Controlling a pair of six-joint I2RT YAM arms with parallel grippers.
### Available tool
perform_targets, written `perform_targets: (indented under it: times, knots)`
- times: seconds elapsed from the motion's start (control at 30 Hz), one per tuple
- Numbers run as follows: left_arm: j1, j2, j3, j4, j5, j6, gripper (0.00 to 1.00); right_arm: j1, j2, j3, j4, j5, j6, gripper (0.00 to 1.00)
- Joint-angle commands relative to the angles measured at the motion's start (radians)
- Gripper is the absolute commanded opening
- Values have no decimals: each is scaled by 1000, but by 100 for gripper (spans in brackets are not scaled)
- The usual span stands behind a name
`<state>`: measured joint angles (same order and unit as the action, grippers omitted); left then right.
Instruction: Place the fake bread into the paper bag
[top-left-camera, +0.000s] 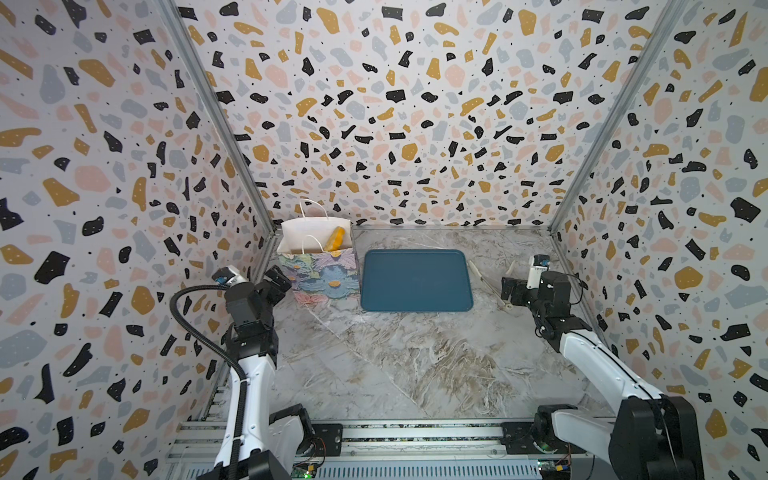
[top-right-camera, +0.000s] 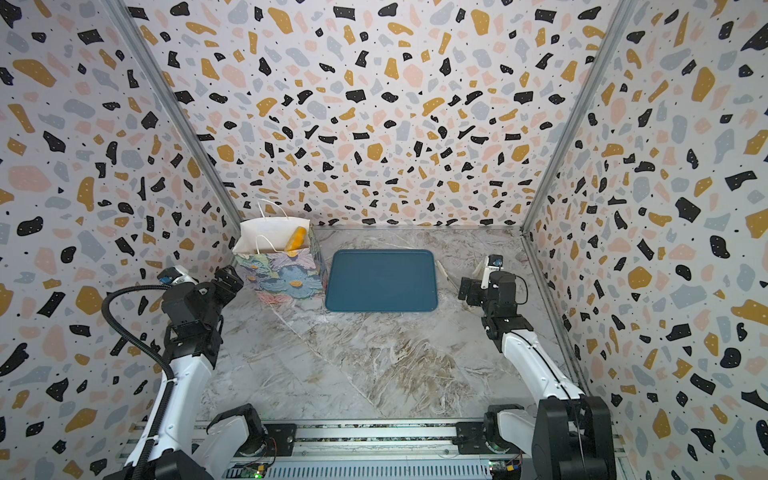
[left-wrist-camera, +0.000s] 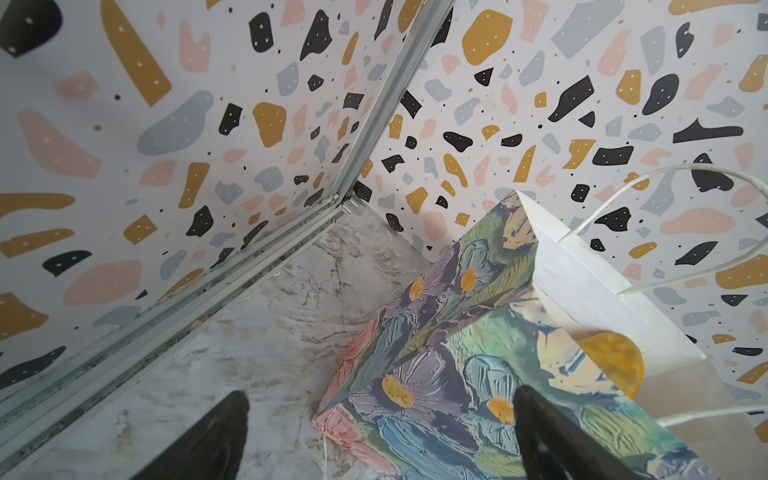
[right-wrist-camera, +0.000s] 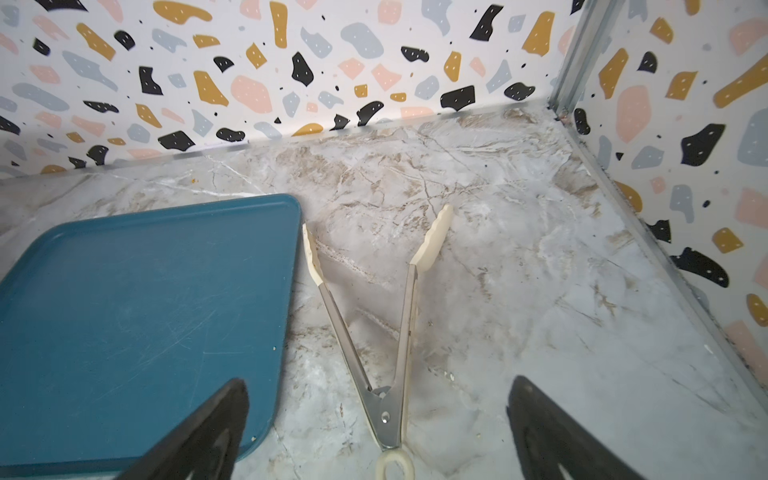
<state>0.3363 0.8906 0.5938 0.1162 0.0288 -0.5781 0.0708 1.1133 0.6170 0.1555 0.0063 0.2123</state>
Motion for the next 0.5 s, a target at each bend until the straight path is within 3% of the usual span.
perform_targets:
  times: [0.0,0.17,0.33,0.47]
  knots:
    - [-7,-47,-77,128,-2,-36,100,-14,-73,-42,47,-33,17,99]
    - [-73,-79,-193,255,-113,-32,100,-21,-153,-134,130,-31,22,99]
    - [-199,-41,-239,328,-246,43,100,-24,-193,-187,169,-4,31,99]
    - [-250,2,-263,374,-317,108,100,-25,-202,-237,236,-8,12,99]
